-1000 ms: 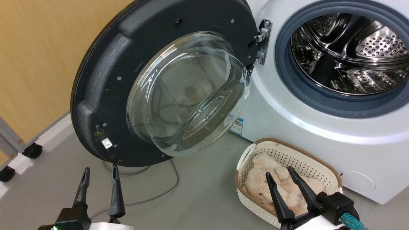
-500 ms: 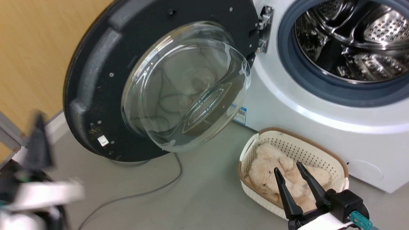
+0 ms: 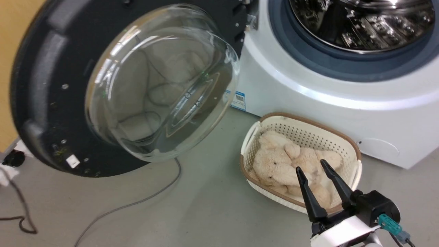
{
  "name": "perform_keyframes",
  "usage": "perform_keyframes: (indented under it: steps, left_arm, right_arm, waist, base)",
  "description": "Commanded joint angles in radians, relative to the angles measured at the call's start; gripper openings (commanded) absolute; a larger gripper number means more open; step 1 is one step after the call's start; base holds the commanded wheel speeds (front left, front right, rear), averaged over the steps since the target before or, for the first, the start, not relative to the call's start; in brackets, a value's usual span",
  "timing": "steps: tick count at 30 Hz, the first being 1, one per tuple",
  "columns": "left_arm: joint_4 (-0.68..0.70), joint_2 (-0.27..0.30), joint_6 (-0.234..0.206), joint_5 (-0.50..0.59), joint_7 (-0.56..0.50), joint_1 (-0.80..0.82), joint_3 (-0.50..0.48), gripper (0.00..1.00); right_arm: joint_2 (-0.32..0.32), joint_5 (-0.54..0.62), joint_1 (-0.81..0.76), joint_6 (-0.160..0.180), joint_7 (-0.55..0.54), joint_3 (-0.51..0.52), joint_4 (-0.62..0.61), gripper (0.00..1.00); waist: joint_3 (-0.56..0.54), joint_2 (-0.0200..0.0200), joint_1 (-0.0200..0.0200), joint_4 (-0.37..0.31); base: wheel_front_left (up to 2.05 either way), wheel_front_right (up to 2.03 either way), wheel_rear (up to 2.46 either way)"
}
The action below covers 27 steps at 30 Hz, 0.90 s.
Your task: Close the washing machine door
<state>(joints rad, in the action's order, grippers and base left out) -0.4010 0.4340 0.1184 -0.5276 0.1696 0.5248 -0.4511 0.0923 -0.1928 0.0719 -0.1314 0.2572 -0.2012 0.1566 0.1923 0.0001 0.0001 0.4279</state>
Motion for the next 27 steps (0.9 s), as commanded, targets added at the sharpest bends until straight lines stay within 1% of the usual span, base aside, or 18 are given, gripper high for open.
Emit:
perform_keyframes:
  steps: [1, 4, 7, 9, 11, 14, 16, 19, 24, 27]
  left_arm:
    - [-0.053, 0.004, 0.007, -0.053, -0.052, 0.025, -0.009, 0.0]
    - [-0.202, 0.01, 0.009, -0.216, -0.215, 0.078, -0.062, 0.0]
    - [-0.319, 0.011, 0.011, -0.366, -0.371, 0.114, -0.122, 0.0]
    - [-0.373, 0.006, 0.011, -0.468, -0.476, 0.138, -0.166, 0.0]
    - [-0.396, -0.005, 0.012, -0.566, -0.595, 0.154, -0.196, 0.0]
    - [-0.342, -0.029, 0.012, -0.69, -0.76, 0.146, -0.203, 0.0]
    - [-0.302, -0.043, 0.012, -0.747, -0.846, 0.124, -0.201, 0.0]
    - [-0.242, -0.06, 0.012, -0.794, -0.952, 0.076, -0.179, 0.0]
    - [-0.175, -0.08, 0.012, -0.85, -1.092, 0.007, -0.159, 0.0]
    - [-0.13, -0.089, -0.001, -0.87, -1.167, -0.038, -0.147, 0.0]
  right_arm:
    - [0.005, 0.007, 0.018, 0.001, 0.004, -0.002, 0.002, 1.0]
    - [0.005, 0.006, 0.025, 0.001, 0.004, -0.006, 0.005, 1.0]
    - [0.005, 0.005, 0.028, 0.001, 0.004, -0.006, 0.006, 1.0]
    - [0.005, 0.004, 0.028, 0.001, 0.004, -0.006, 0.007, 1.0]
    - [0.005, 0.003, 0.027, 0.001, 0.004, -0.005, 0.008, 1.0]
    - [0.004, 0.002, 0.023, 0.001, 0.004, 0.0, 0.01, 1.0]
    - [0.003, 0.001, 0.021, 0.001, 0.004, 0.003, 0.012, 1.0]
    - [-0.002, 0.0, 0.02, 0.001, 0.004, 0.002, 0.018, 1.0]
    - [-0.01, -0.007, 0.017, 0.001, 0.005, -0.001, 0.026, 1.0]
    - [-0.016, -0.012, 0.012, 0.001, 0.005, 0.004, 0.03, 1.0]
  waist:
    - [0.01, -0.0001, -0.0001, -0.014]
    - [0.015, -0.0001, -0.0001, -0.028]
    - [0.017, -0.0001, -0.0001, -0.036]
    - [0.016, -0.0001, -0.0001, -0.04]
    - [0.014, -0.0001, -0.0001, -0.042]
    - [0.009, -0.0001, -0.0001, -0.042]
    - [0.004, -0.0001, -0.0001, -0.041]
    - [-0.006, -0.0001, -0.0001, -0.041]
    - [-0.031, -0.0001, -0.0001, -0.046]
    - [-0.051, -0.0001, -0.0001, -0.054]
  base:
    - [0.0, 0.0, 0.0]
    - [0.0, 0.0, 0.0]
    - [0.0, 0.0, 0.0]
    - [0.0, 0.0, 0.0]
    - [0.0, 0.0, 0.0]
    - [0.0, 0.0, 0.0]
    - [0.0, 0.0, 0.0]
    - [0.0, 0.0, 0.0]
    - [0.0, 0.0, 0.0]
    - [0.0, 0.0, 0.0]
